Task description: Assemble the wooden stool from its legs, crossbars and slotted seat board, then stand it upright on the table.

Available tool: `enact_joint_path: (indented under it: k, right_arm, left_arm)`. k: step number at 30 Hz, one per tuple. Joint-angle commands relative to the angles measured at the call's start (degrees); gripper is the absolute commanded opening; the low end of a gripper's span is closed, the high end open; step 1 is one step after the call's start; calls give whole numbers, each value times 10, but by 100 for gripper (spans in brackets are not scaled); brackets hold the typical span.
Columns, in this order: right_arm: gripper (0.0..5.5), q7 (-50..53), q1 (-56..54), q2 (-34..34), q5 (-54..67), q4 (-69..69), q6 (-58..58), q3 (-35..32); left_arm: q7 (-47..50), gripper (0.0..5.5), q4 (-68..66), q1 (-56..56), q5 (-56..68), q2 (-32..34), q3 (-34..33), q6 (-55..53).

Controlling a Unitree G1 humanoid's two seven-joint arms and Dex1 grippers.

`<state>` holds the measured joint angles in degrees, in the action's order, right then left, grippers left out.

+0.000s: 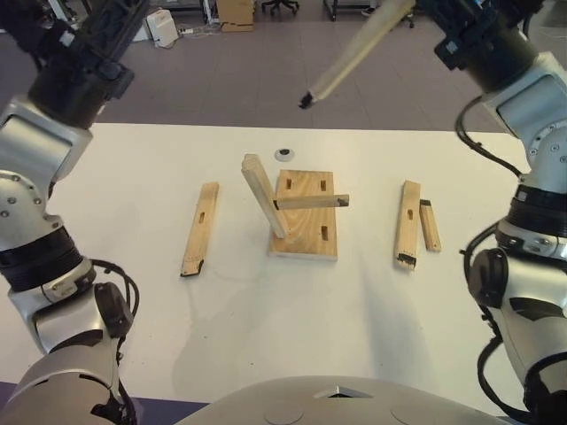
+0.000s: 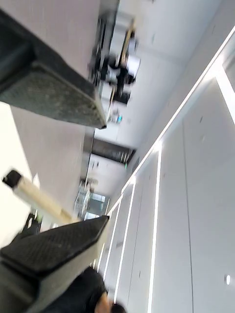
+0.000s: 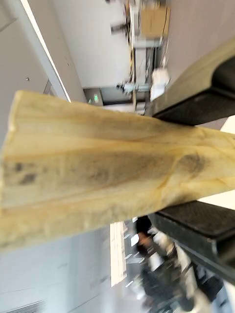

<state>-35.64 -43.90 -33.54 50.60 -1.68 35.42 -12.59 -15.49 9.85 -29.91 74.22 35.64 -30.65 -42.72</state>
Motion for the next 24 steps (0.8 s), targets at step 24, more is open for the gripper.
enact_joint_path:
  k: [24]
  right_arm:
    - [205,-355,221,-76,-114,-19,-134,67]
  left_arm:
    - [55,327,28,161,-97,-79,-3,49]
